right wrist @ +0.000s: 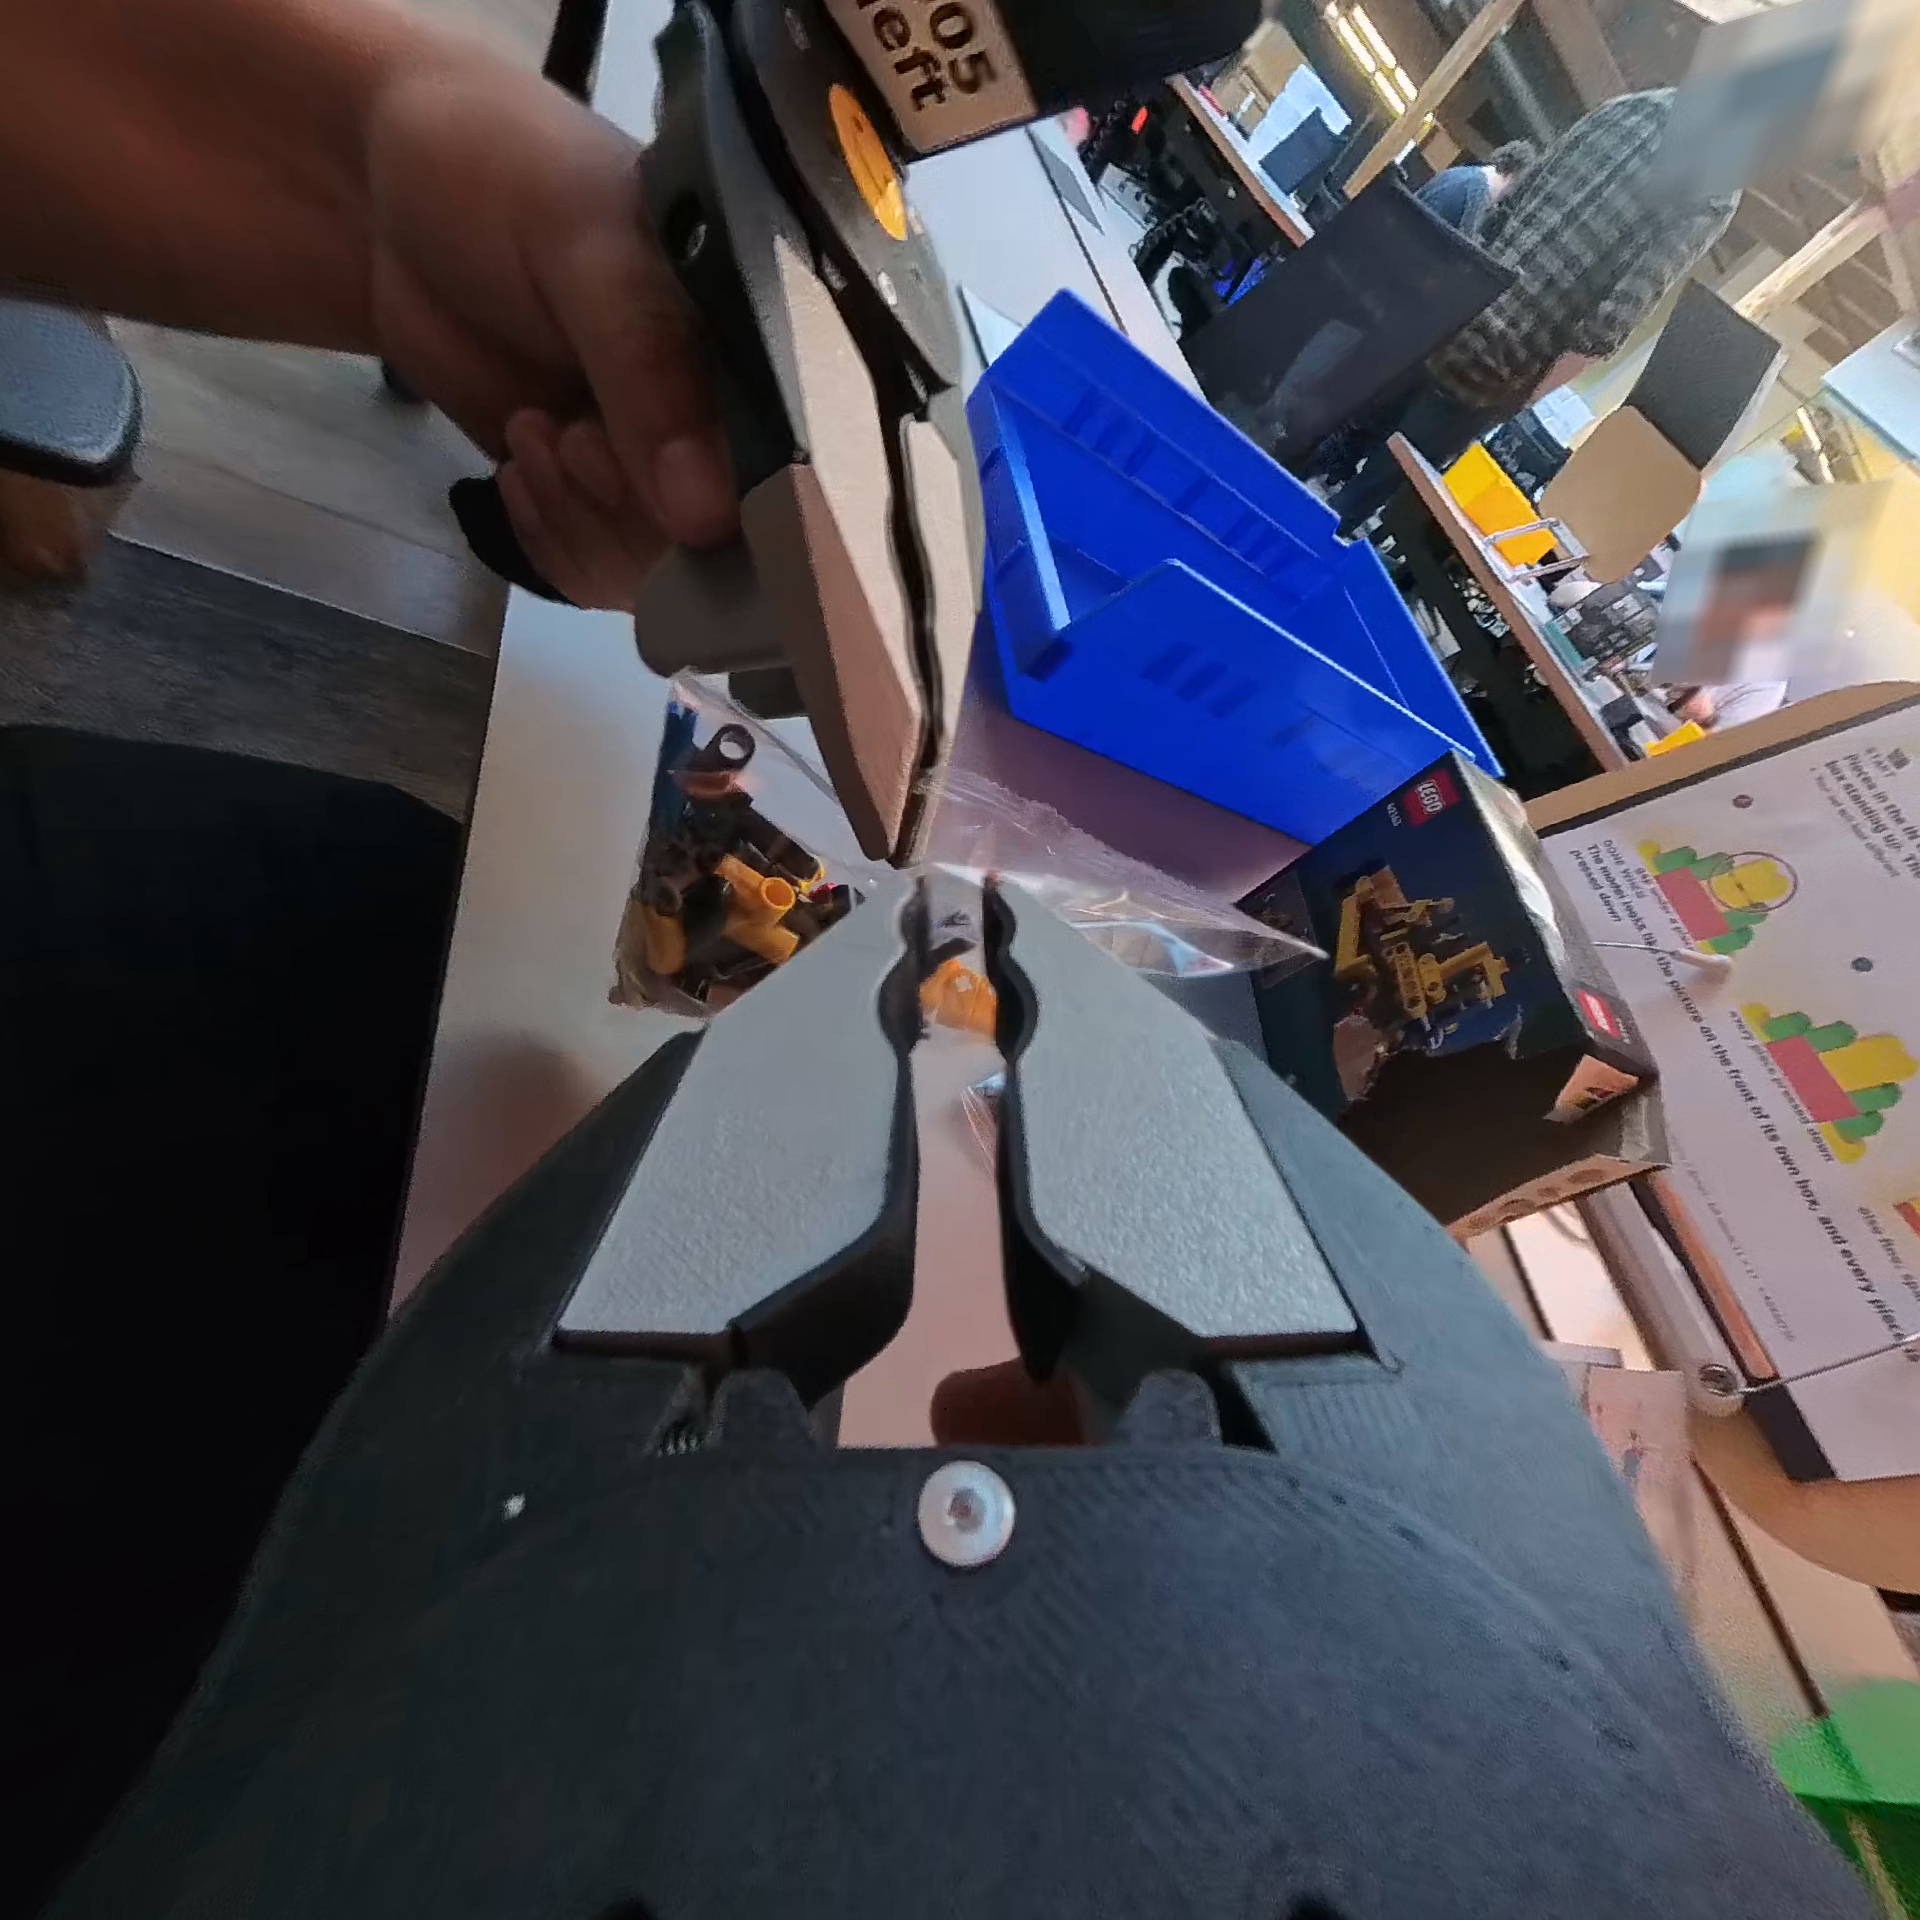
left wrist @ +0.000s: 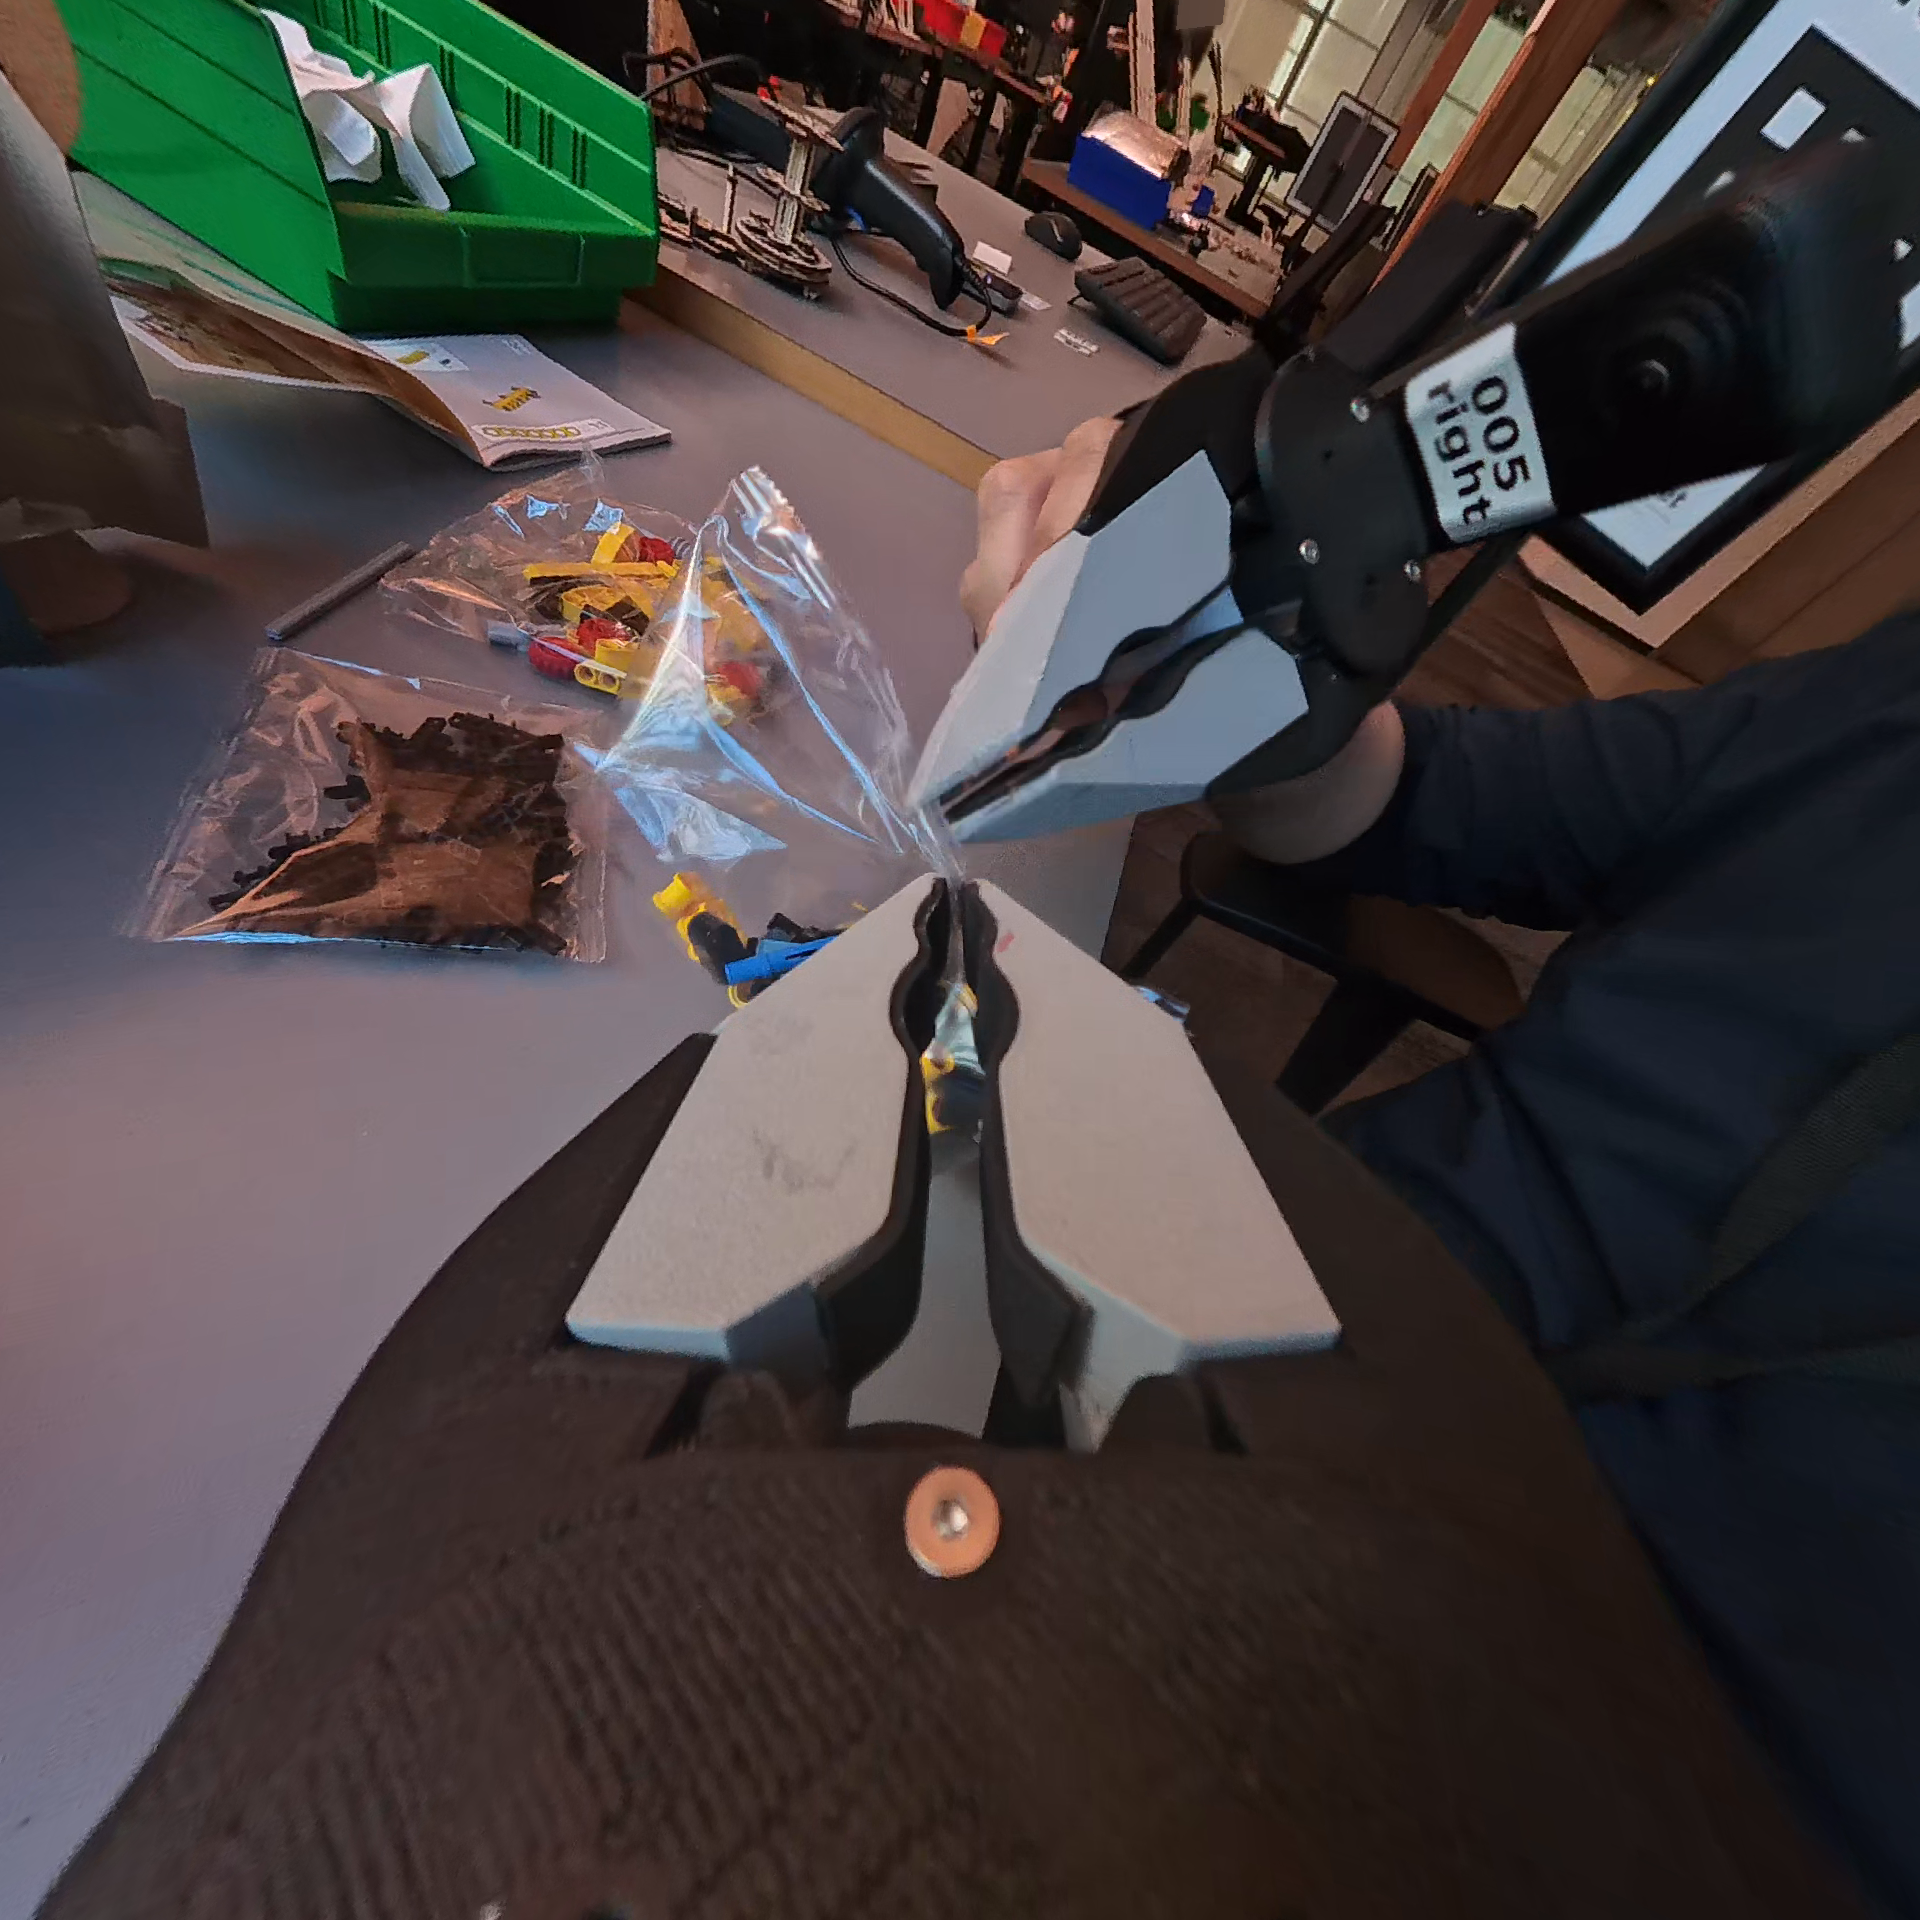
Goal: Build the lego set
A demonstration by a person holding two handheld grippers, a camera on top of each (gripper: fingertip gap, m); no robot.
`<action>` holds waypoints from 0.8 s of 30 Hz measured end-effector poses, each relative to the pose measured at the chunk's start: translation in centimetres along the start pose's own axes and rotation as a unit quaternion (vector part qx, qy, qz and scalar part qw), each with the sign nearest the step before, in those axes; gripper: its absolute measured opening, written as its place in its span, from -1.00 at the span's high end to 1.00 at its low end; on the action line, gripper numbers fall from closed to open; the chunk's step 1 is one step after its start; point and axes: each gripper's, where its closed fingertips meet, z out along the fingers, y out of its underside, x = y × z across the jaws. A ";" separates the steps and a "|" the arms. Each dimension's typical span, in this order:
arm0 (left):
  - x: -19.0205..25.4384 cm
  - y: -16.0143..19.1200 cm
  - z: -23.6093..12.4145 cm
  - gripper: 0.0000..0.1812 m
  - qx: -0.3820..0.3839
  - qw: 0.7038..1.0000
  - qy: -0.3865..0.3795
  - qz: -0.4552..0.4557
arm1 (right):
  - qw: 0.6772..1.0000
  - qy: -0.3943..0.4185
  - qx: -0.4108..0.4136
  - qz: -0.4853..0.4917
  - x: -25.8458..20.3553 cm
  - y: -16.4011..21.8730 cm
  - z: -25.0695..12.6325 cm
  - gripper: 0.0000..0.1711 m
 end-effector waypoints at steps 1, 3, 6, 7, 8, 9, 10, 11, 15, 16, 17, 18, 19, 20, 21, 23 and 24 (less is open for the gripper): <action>0.1 -0.1 0.0 1.00 0.003 1.000 0.003 -0.002 | 1.000 -0.004 0.004 0.008 0.1 -0.1 -0.1 1.00; 0.3 -0.2 0.1 1.00 0.007 1.000 0.011 -0.009 | 1.000 -0.011 0.004 0.011 0.1 -0.2 -0.2 1.00; 0.2 -0.2 0.2 1.00 0.008 1.000 0.010 -0.013 | 1.000 -0.004 0.001 0.002 0.1 0.0 -0.2 1.00; 0.0 -0.1 0.1 1.00 0.008 1.000 0.006 -0.013 | 1.000 0.000 -0.003 -0.001 0.2 0.0 -0.1 1.00; -0.1 -0.1 0.1 1.00 0.008 1.000 0.004 -0.015 | 1.000 0.003 -0.005 -0.003 0.2 0.1 0.0 1.00; -0.1 -0.2 0.1 1.00 0.011 1.000 0.005 -0.017 | 1.000 0.005 -0.007 -0.004 0.3 0.1 0.0 1.00; -0.1 -0.3 0.0 1.00 0.018 1.000 0.007 -0.022 | 1.000 0.009 -0.007 0.000 0.4 0.0 0.0 1.00; -0.2 -0.6 0.0 1.00 0.026 0.999 0.009 -0.030 | 1.000 0.013 -0.005 0.009 0.6 -0.2 -0.1 1.00; -0.1 -0.7 -0.4 1.00 0.043 0.996 0.039 -0.062 | 0.994 0.107 -0.018 0.012 4.0 0.3 -1.0 1.00; -0.2 -0.8 -0.6 1.00 0.052 0.995 0.041 -0.070 | 0.993 0.112 -0.012 0.024 4.6 0.3 -1.5 1.00; -0.2 -1.1 -0.7 1.00 0.063 0.994 0.048 -0.081 | 0.995 0.086 0.006 0.058 4.5 0.0 -1.7 1.00; -0.1 -1.4 -0.8 1.00 0.073 0.991 0.058 -0.095 | 0.994 0.045 0.028 0.091 3.8 -0.6 -1.8 1.00; -0.1 -1.8 -0.9 1.00 0.084 0.989 0.065 -0.106 | 0.993 0.008 0.041 0.111 3.0 -1.1 -1.9 1.00; -0.1 -2.1 -1.1 1.00 0.094 0.987 0.068 -0.113 | 0.992 -0.007 0.046 0.113 2.5 -1.4 -1.8 1.00; -0.2 -2.2 -1.1 1.00 0.098 0.986 0.070 -0.117 | 0.994 -0.005 0.050 0.099 2.1 -1.6 -1.7 1.00; -0.4 -2.2 -1.2 1.00 0.100 0.985 0.067 -0.125 | 0.997 0.009 0.057 0.047 1.1 -1.8 -1.5 1.00; -0.4 -2.3 -1.2 1.00 0.103 0.984 0.069 -0.130 | 0.998 0.016 0.053 0.023 0.7 -1.8 -1.2 1.00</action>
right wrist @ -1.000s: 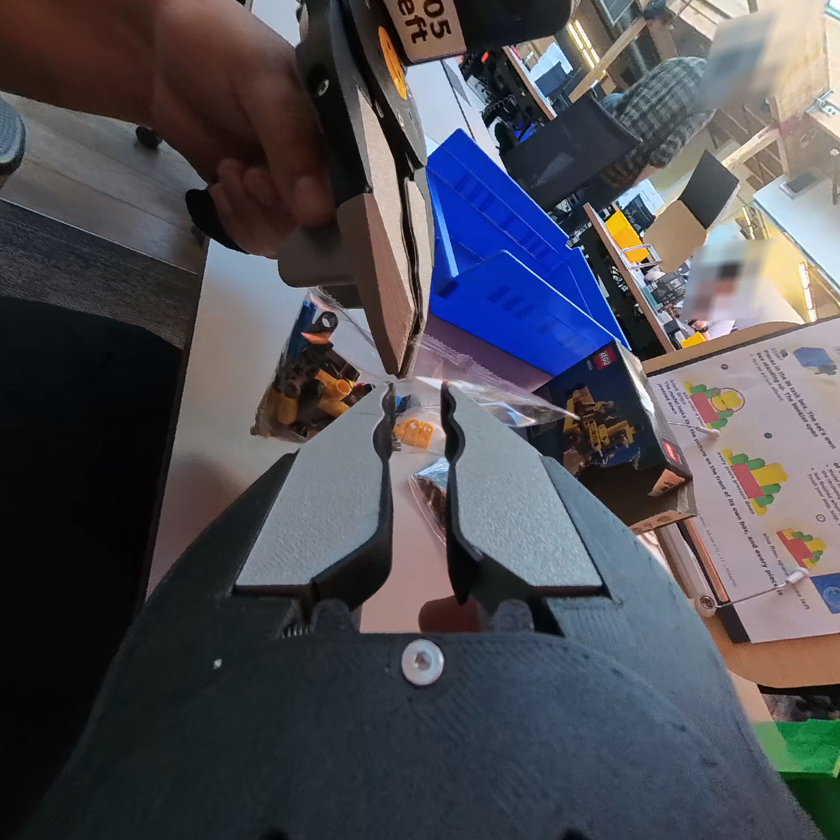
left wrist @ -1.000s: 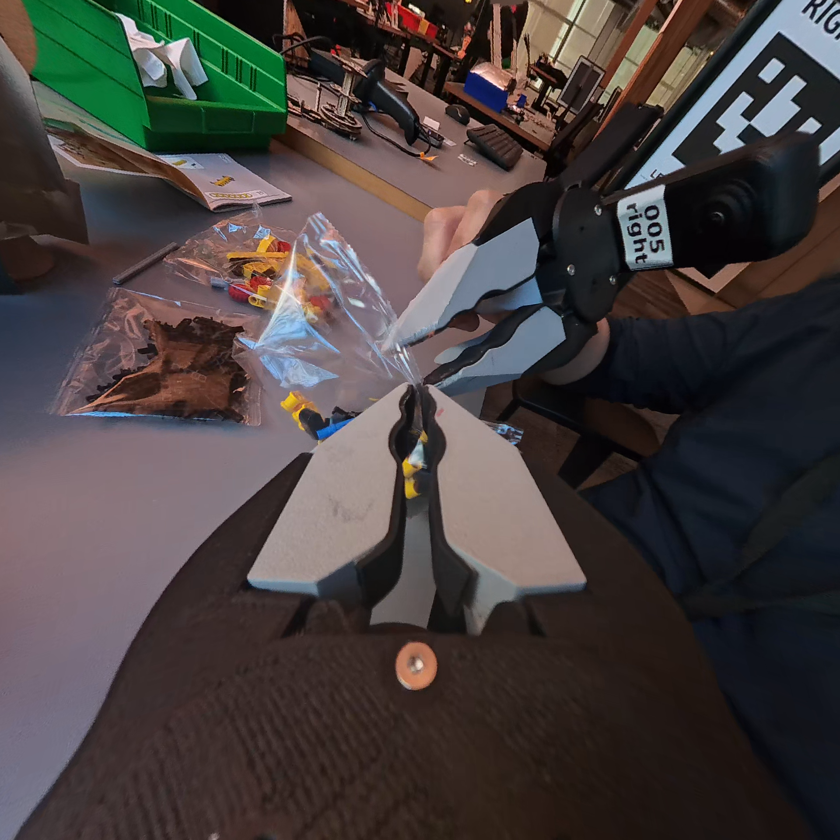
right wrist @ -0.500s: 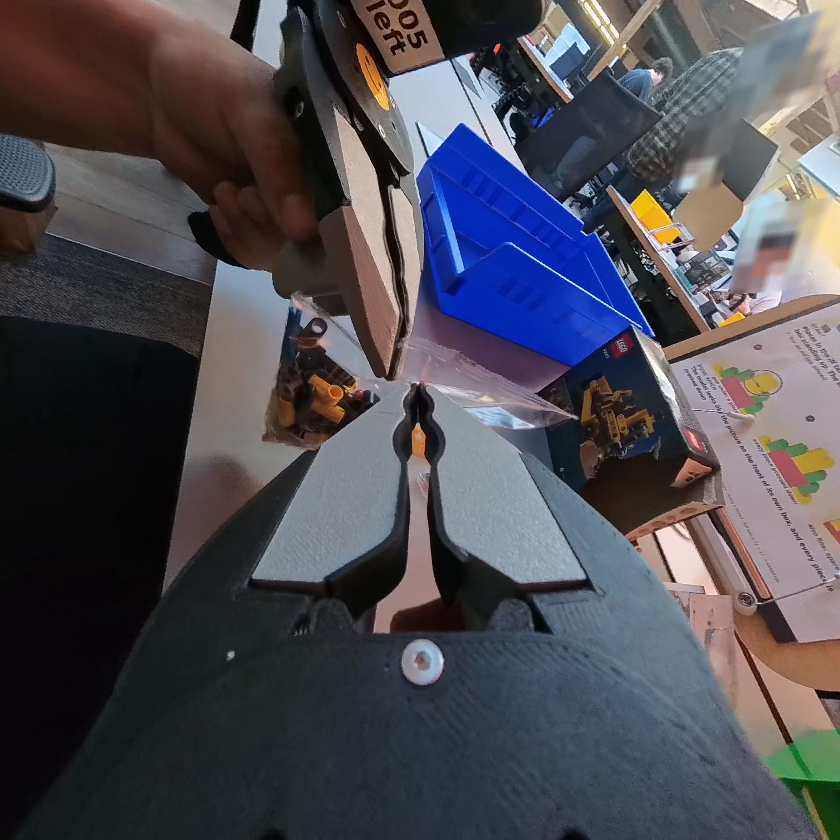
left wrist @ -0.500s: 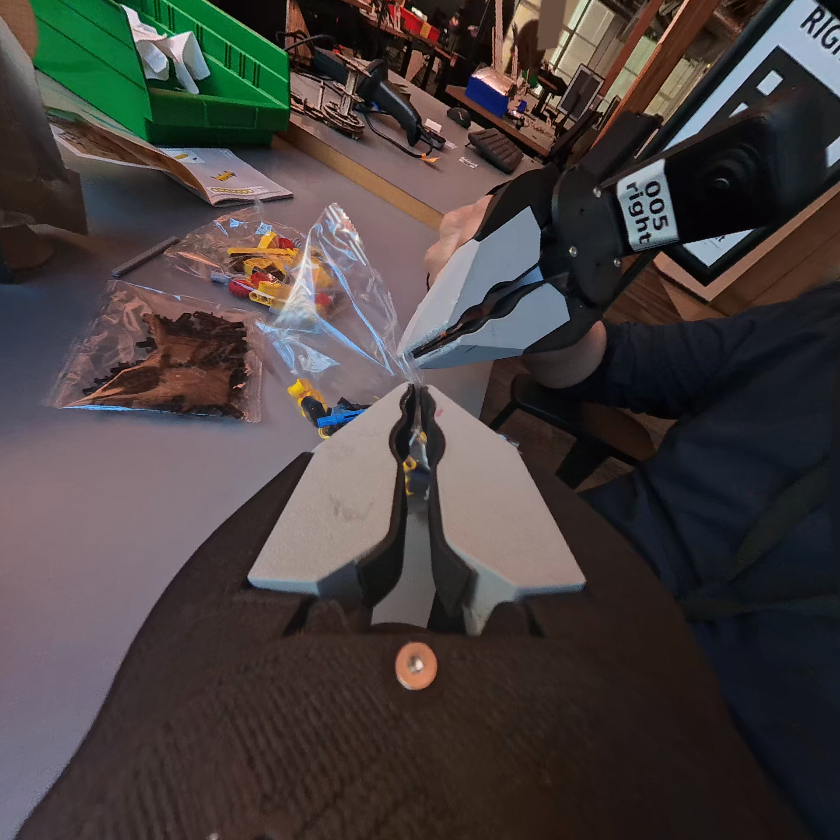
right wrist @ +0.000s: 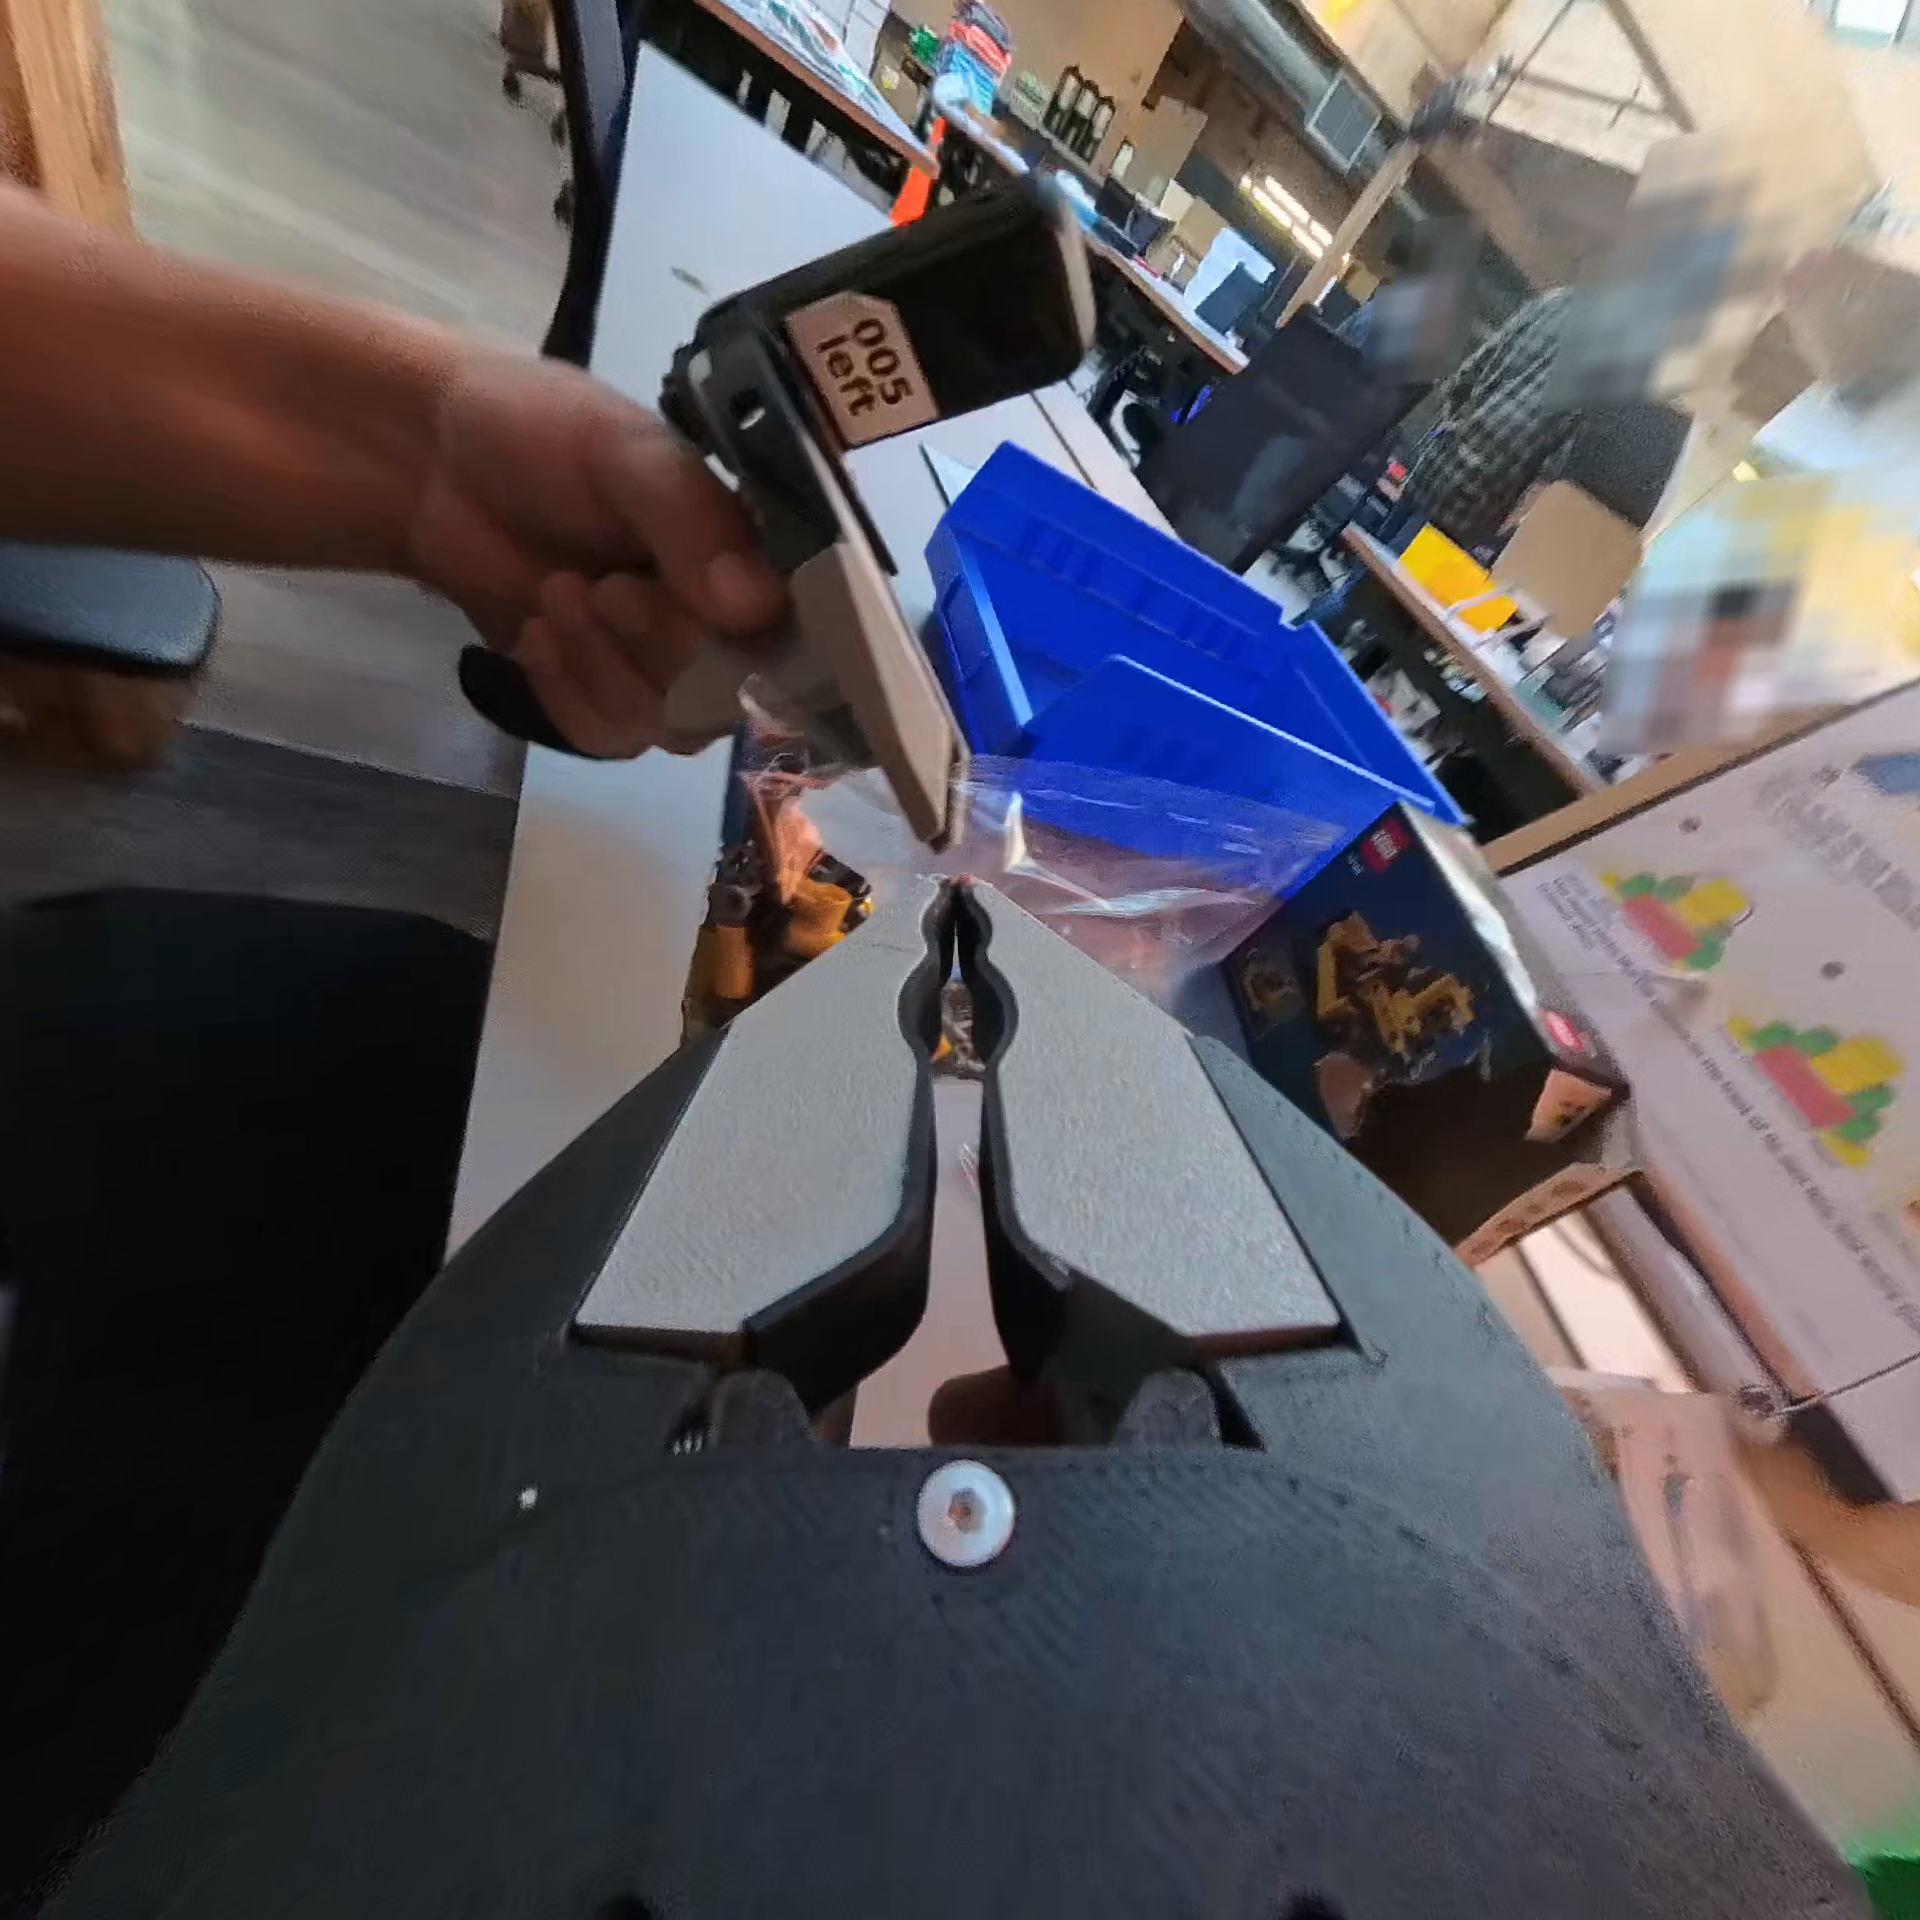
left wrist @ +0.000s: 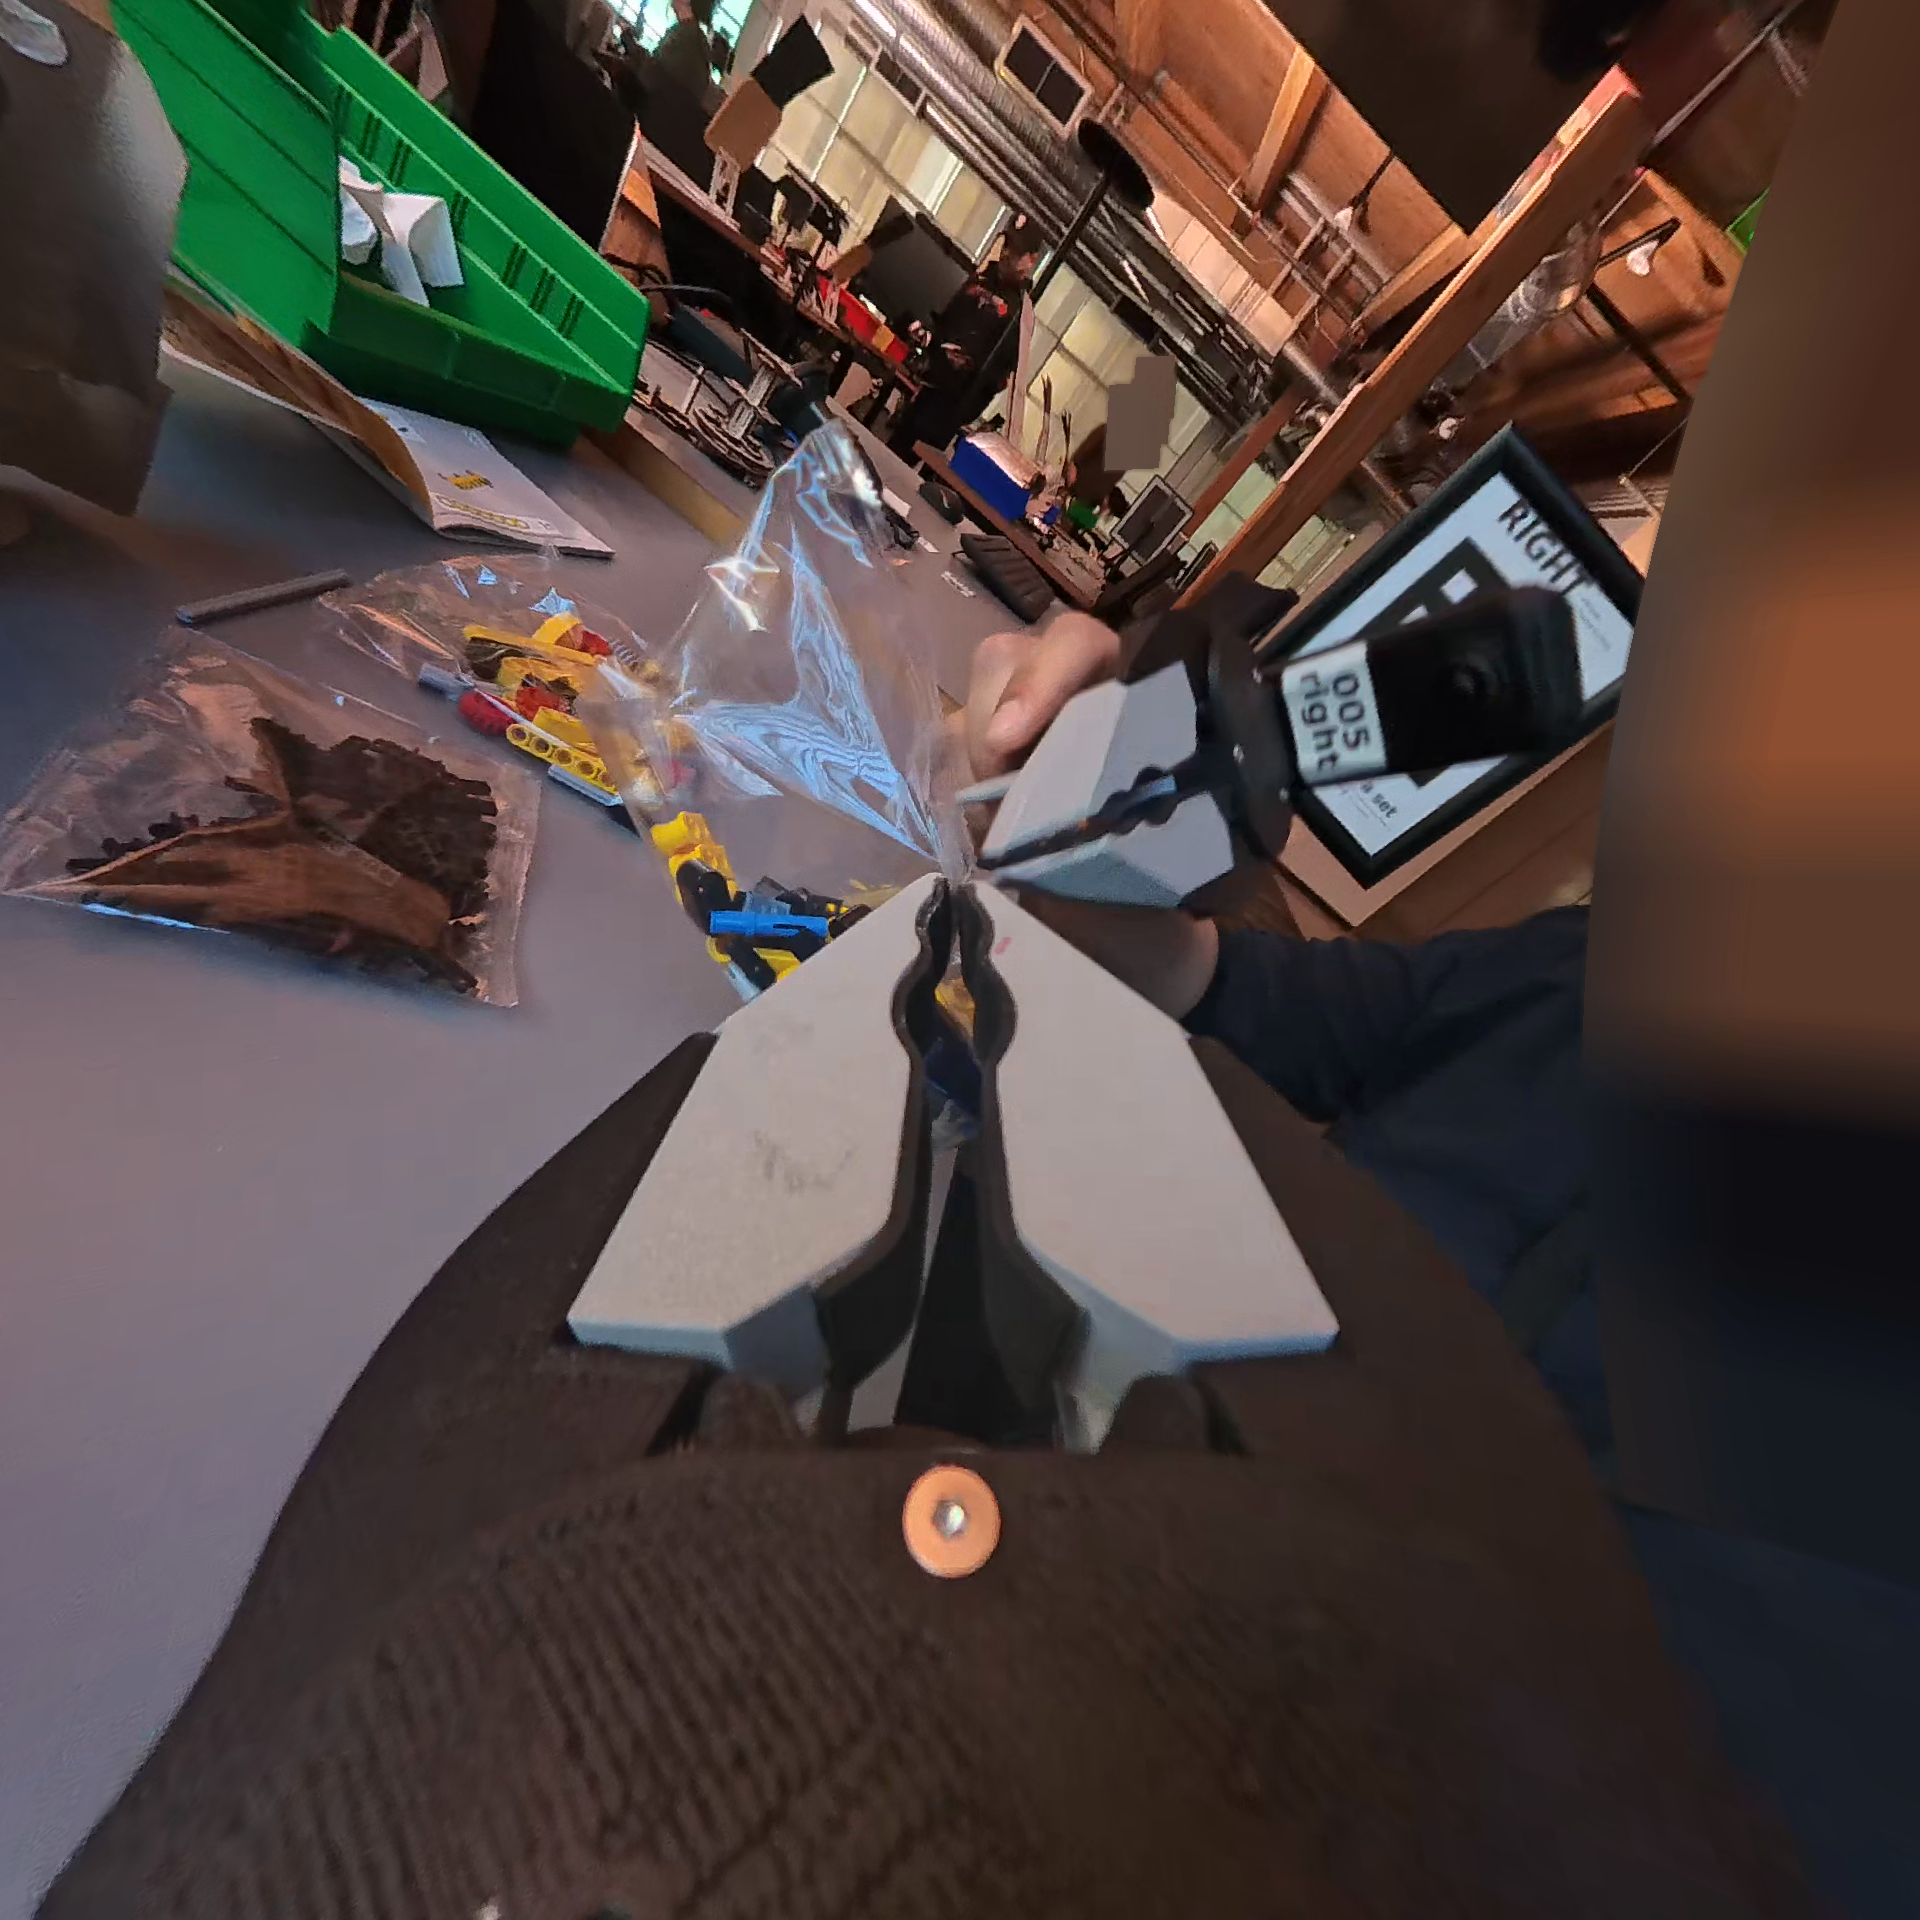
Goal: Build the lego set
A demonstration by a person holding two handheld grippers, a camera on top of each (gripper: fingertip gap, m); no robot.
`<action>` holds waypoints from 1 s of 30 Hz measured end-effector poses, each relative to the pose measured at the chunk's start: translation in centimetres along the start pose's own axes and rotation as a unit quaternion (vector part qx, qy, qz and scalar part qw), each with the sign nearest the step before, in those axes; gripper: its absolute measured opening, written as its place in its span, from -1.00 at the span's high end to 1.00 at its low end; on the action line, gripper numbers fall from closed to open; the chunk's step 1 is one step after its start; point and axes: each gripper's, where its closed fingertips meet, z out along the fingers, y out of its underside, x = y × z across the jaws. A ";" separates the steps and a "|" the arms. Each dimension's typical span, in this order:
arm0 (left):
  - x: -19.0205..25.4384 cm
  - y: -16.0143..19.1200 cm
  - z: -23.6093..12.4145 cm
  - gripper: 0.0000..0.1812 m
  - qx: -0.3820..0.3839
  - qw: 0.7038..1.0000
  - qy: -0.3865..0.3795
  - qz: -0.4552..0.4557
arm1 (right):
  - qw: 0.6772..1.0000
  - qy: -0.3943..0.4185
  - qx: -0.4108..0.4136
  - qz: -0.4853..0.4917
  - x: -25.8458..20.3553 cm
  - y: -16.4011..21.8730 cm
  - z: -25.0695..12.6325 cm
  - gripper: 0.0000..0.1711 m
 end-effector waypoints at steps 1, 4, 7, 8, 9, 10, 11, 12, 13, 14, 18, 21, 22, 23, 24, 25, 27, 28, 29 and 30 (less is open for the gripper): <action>0.1 -0.1 0.0 1.00 0.004 1.000 0.004 -0.005 | 1.000 0.008 -0.008 -0.016 -0.2 0.2 0.3 1.00; 0.0 0.0 0.1 1.00 0.003 1.000 0.002 -0.006 | 0.999 0.039 -0.031 -0.017 0.5 0.9 0.7 0.72; 0.1 0.1 0.2 1.00 0.002 1.000 0.003 -0.009 | 0.999 0.034 -0.036 0.011 0.8 1.2 0.7 0.69; 0.1 0.1 0.3 1.00 0.003 1.000 0.001 -0.009 | 0.999 0.029 -0.035 0.015 0.7 1.1 0.7 0.81; 0.1 0.1 0.4 1.00 0.004 1.000 0.002 -0.009 | 0.999 0.028 -0.032 0.018 0.6 1.1 0.8 0.93; 0.2 0.1 0.4 1.00 0.004 1.000 0.003 -0.011 | 0.999 0.031 -0.031 0.017 0.7 1.1 0.8 0.95; 0.1 0.2 0.4 1.00 0.003 1.000 0.001 -0.011 | 0.999 0.033 -0.032 0.012 0.7 1.2 0.9 0.95; 0.0 0.2 0.4 1.00 0.002 1.000 -0.002 -0.009 | 0.999 0.036 -0.034 0.007 0.7 1.3 0.9 0.97; -0.1 0.3 0.4 1.00 0.001 1.000 -0.005 -0.006 | 0.999 0.038 -0.036 0.006 0.7 1.3 1.0 0.97; -0.2 0.4 0.5 1.00 -0.001 1.000 -0.010 -0.001 | 0.999 0.039 -0.037 0.009 0.8 1.4 1.0 1.00; -0.9 0.2 0.5 1.00 -0.003 0.997 -0.055 0.049 | 0.997 0.037 -0.031 0.054 1.3 1.4 1.0 1.00; -1.1 0.2 0.6 1.00 -0.003 0.995 -0.072 0.063 | 0.997 0.043 -0.029 0.065 1.7 1.6 1.1 1.00; -1.0 0.1 0.6 1.00 0.000 0.996 -0.069 0.061 | 0.997 0.050 -0.025 0.059 1.9 1.5 1.0 1.00; -0.8 0.1 0.7 1.00 0.002 0.996 -0.065 0.058 | 0.997 0.055 -0.021 0.055 2.0 1.4 0.9 1.00; -0.7 0.0 0.7 1.00 0.004 0.997 -0.058 0.052 | 0.997 0.057 -0.016 0.056 2.0 1.2 0.9 1.00; -0.5 0.0 0.7 1.00 0.003 0.998 -0.052 0.046 | 0.997 0.054 -0.011 0.063 2.1 1.2 0.8 1.00; -0.5 0.0 0.5 1.00 -0.004 0.996 -0.057 0.069 | 0.997 0.025 -0.005 0.079 1.8 1.2 0.8 1.00; -0.6 0.0 0.3 1.00 -0.009 0.994 -0.065 0.091 | 0.996 0.014 -0.003 0.092 1.8 1.4 0.7 1.00; -0.5 -0.2 0.1 0.98 -0.016 0.991 -0.073 0.114 | 0.994 0.010 -0.001 0.106 2.0 1.5 0.7 1.00; -0.4 -0.4 -0.2 0.90 -0.023 0.986 -0.083 0.141 | 0.993 0.005 0.001 0.116 2.0 1.6 0.6 1.00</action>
